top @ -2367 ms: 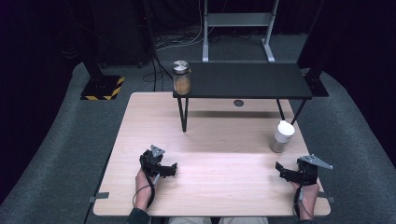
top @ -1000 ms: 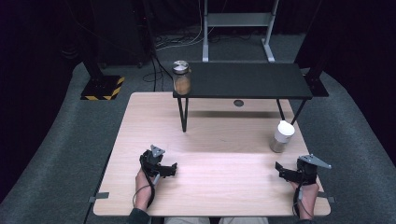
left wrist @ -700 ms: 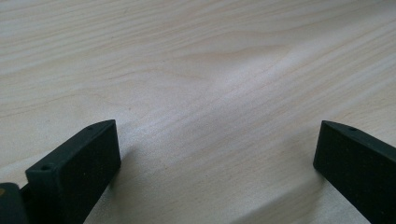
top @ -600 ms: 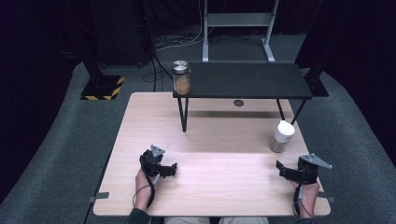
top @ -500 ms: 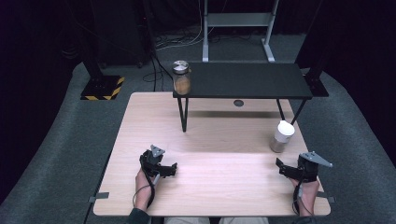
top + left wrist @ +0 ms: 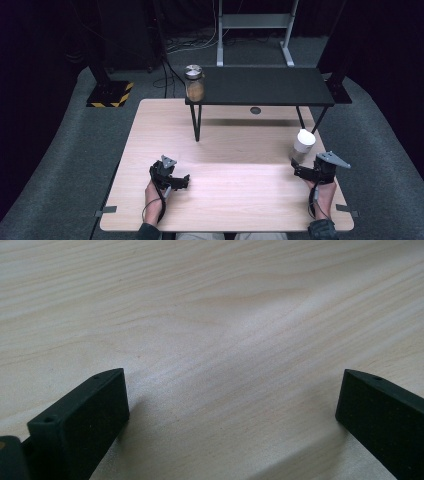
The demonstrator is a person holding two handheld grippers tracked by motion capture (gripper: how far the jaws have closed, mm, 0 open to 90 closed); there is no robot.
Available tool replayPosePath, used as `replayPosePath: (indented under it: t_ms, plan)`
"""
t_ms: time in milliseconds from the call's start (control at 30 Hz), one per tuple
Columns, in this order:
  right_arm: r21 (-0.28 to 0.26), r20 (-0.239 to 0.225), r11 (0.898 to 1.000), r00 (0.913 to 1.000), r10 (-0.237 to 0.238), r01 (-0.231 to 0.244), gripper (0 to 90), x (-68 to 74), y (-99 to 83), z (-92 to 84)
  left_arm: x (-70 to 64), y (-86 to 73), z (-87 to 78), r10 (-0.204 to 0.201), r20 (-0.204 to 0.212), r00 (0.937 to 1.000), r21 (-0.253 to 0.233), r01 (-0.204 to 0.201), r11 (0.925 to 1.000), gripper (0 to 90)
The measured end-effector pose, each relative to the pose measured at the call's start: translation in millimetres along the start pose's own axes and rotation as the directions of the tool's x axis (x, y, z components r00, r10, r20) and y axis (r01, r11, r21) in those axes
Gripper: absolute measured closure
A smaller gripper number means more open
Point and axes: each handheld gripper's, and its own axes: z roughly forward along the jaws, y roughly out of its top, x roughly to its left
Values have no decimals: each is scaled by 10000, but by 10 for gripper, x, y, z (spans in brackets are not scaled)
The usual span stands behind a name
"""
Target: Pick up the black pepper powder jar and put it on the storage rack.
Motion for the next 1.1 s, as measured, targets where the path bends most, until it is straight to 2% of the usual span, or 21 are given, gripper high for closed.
replayPosePath:
  t_ms: [233, 267, 467, 800, 1100]
  plan:
    - [2, -13, 10000, 10000, -12, 12, 0, -1, 12, 26, 0, 0, 0, -1, 0, 10000, 0, 1, 10000, 0]
    - [-56, 49, 10000, 10000, -2, 2, 0, 2, 47, 196, 0, 0, 0, 0, 1, 10000, 1, 0, 10000, 0]
    - [-131, 137, 9999, 9999, 32, -30, 0, 0, 58, 306, 0, 0, 0, -1, -1, 10000, -1, 1, 10000, 0]
    - [-549, 267, 9985, 9996, 67, -52, 0, -3, 43, 366, 0, 0, 0, -1, -1, 10000, -1, 1, 10000, 0]
    - [-908, 290, 9957, 9995, -156, 182, 0, 12, 32, 428, 0, 0, 0, 0, 0, 10000, 1, 0, 10000, 0]
